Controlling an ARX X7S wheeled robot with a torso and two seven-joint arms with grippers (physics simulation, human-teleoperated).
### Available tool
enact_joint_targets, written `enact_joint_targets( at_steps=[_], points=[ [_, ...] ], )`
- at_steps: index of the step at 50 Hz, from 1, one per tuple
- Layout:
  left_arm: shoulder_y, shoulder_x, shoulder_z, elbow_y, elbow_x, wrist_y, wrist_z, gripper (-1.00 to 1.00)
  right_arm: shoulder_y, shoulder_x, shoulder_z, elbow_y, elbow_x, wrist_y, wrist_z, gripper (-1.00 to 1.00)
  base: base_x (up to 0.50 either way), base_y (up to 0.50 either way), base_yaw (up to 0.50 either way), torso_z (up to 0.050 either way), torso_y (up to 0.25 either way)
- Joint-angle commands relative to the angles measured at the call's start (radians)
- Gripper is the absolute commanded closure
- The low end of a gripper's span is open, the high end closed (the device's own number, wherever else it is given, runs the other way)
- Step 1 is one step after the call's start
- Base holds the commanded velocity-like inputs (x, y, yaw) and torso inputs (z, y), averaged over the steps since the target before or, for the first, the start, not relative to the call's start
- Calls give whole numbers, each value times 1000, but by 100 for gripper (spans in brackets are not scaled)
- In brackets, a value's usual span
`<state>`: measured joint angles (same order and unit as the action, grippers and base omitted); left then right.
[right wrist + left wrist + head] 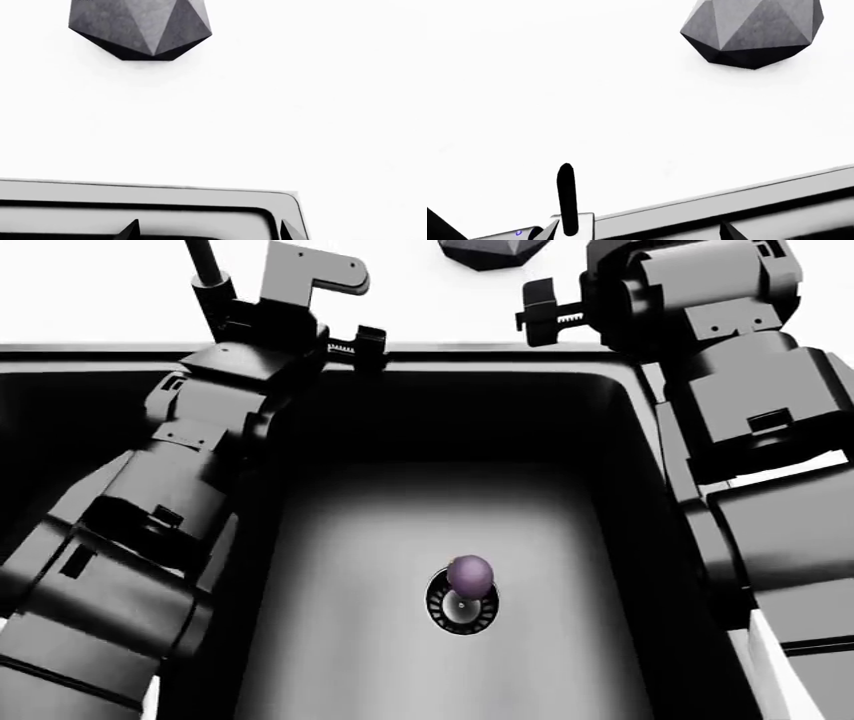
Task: Pick the eggplant from the counter and place it in the sink. Then turn on the sink faucet.
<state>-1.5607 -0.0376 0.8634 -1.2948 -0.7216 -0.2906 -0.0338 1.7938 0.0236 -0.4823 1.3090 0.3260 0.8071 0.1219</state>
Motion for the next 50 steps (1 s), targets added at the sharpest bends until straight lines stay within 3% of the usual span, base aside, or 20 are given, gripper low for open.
enact_joint_targets(
  at_steps=[1,8,16,50],
  points=[
    [10,38,359,-11,-442,64,77,-100,1,-18,81,-1,-69,-10,-21,-100,0,0,0,0,0],
    [1,38,556,8,-622,103,89,-100,11,-19,136,-1,-126,0,-30,-100,0,0,-3,0,-1],
    [-2,38,649,31,-697,126,98,-100,15,-17,181,-1,-175,1,-35,-100,0,-3,-5,0,-3],
    [-43,38,668,59,-675,129,98,-100,17,-22,120,-1,-103,-6,-1,-100,0,-3,-6,0,-2]
  ],
)
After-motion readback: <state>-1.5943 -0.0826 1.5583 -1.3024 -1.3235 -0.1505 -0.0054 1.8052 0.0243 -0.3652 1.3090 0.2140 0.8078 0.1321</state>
